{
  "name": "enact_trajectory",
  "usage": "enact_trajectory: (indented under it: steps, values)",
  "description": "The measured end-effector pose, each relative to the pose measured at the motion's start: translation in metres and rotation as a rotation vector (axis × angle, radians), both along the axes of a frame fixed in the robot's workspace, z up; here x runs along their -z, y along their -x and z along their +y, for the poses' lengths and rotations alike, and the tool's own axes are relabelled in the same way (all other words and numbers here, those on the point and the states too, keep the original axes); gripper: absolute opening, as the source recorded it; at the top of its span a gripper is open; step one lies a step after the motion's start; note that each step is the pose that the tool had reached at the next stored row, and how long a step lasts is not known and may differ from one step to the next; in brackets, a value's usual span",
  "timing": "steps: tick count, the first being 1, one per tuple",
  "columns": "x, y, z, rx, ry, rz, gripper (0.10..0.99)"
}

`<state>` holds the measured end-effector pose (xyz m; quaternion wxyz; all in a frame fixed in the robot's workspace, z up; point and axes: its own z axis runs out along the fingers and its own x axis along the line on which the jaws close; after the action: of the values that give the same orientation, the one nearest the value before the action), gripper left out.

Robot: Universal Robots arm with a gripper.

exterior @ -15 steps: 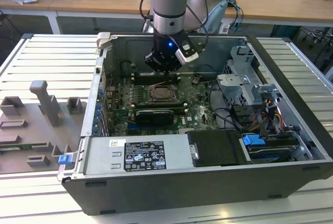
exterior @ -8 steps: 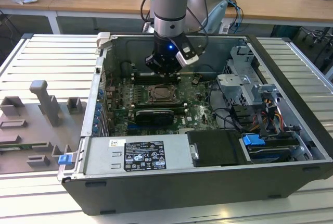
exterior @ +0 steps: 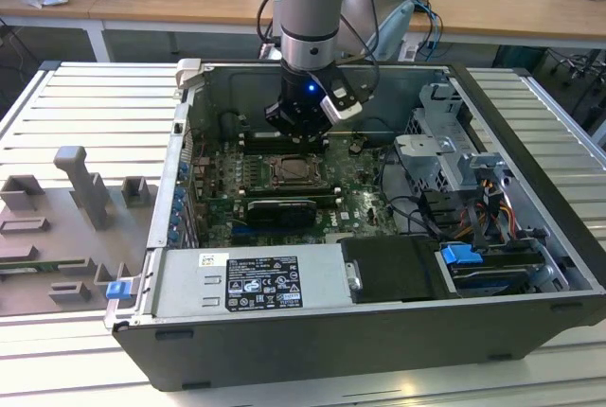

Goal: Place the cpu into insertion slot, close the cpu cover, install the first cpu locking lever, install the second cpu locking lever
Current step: 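Install the first cpu locking lever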

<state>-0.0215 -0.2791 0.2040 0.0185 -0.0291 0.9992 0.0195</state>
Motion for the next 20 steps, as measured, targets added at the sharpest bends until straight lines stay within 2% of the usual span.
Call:
enact_trajectory:
  steps: [10, 14, 20]
  values:
    - [0.0022, -0.0003, 0.0007, 0.000, 0.003, -0.0003, 0.106]
    - [-0.0143, -0.0002, 0.0006, 0.000, 0.004, -0.0002, 0.106]
    - [-0.0148, -0.0003, -0.0059, 0.000, 0.004, -0.0002, 0.106]
